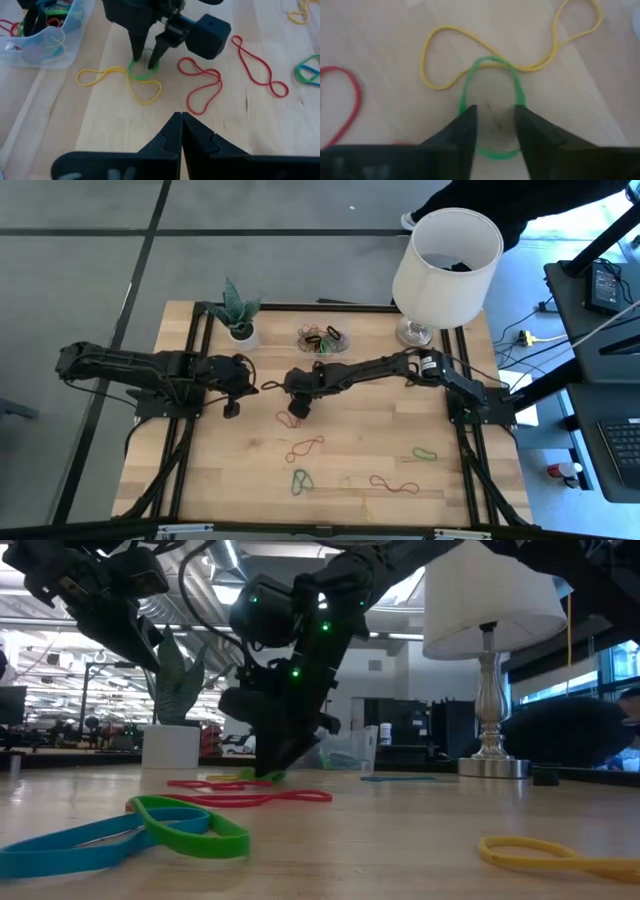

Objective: Pick and place rubber bands into bin
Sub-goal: Put the green rubber band into the transparent bin

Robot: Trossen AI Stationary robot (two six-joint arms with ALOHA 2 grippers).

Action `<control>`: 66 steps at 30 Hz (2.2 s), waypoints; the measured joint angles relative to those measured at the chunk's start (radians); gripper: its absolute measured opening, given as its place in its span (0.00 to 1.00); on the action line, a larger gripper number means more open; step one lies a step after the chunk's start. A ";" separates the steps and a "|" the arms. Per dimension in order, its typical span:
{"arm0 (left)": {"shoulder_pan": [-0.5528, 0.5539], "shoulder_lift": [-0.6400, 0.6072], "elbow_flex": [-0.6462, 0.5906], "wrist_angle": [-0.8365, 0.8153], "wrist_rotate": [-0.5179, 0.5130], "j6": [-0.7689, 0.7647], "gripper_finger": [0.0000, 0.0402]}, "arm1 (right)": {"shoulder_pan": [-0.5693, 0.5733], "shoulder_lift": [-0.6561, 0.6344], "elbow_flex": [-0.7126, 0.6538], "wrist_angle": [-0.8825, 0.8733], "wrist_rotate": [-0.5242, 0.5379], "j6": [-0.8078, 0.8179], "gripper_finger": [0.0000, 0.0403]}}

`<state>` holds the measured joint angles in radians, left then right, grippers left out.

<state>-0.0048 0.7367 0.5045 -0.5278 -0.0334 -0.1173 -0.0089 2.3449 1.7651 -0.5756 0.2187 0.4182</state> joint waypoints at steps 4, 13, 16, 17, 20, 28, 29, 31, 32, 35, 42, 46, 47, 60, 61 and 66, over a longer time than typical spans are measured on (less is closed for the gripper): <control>0.000 0.000 0.000 -0.001 0.000 0.000 0.00 | -0.003 0.001 -0.001 -0.013 -0.014 0.015 0.06; 0.000 0.001 0.000 -0.002 0.000 0.000 0.00 | -0.002 -0.043 0.063 -0.076 -0.041 0.044 0.01; 0.000 0.001 0.000 0.000 0.000 0.008 0.00 | 0.000 -0.070 0.113 -0.120 -0.004 0.042 0.01; 0.000 0.001 0.000 0.000 0.000 0.009 0.00 | -0.002 -0.069 0.124 -0.132 0.011 0.049 0.01; 0.000 0.001 0.000 0.001 0.000 0.009 0.00 | -0.004 -0.059 0.129 -0.183 0.019 0.052 0.03; 0.000 0.001 0.000 0.000 0.000 0.009 0.00 | -0.009 -0.052 0.053 -0.168 0.021 0.204 0.15; 0.000 0.001 0.000 0.000 0.000 0.009 0.00 | -0.009 -0.052 0.032 -0.149 0.021 0.222 0.17; 0.000 0.001 0.000 0.000 0.000 0.009 0.00 | -0.010 -0.053 -0.003 -0.116 0.023 0.254 0.21; 0.000 0.001 0.000 0.000 0.000 0.009 0.00 | -0.010 -0.053 -0.021 -0.113 0.024 0.260 0.23; 0.000 0.001 0.000 0.000 0.000 0.009 0.00 | -0.007 -0.060 -0.064 -0.053 0.031 0.281 0.27; 0.000 0.001 0.000 0.000 0.000 0.009 0.00 | -0.006 -0.063 -0.083 -0.022 0.017 0.288 0.18; 0.000 0.001 0.000 0.000 0.000 0.009 0.00 | -0.007 -0.065 -0.071 -0.033 0.001 0.258 0.03; 0.000 0.001 0.000 0.000 0.000 0.009 0.00 | -0.007 -0.065 -0.065 -0.041 -0.001 0.254 0.03; 0.000 0.001 -0.004 0.008 0.000 0.009 0.00 | -0.038 -0.151 0.194 -0.226 0.181 0.043 0.00; 0.000 0.001 -0.008 0.008 0.000 0.009 0.00 | -0.048 -0.156 0.222 -0.232 0.191 0.020 0.00; 0.000 0.001 -0.027 0.019 0.000 0.002 0.00 | -0.129 -0.163 0.297 -0.237 0.249 -0.059 0.00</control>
<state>-0.0048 0.7373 0.4776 -0.5093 -0.0335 -0.1157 -0.1379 2.1817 2.0621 -0.8128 0.4673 0.3587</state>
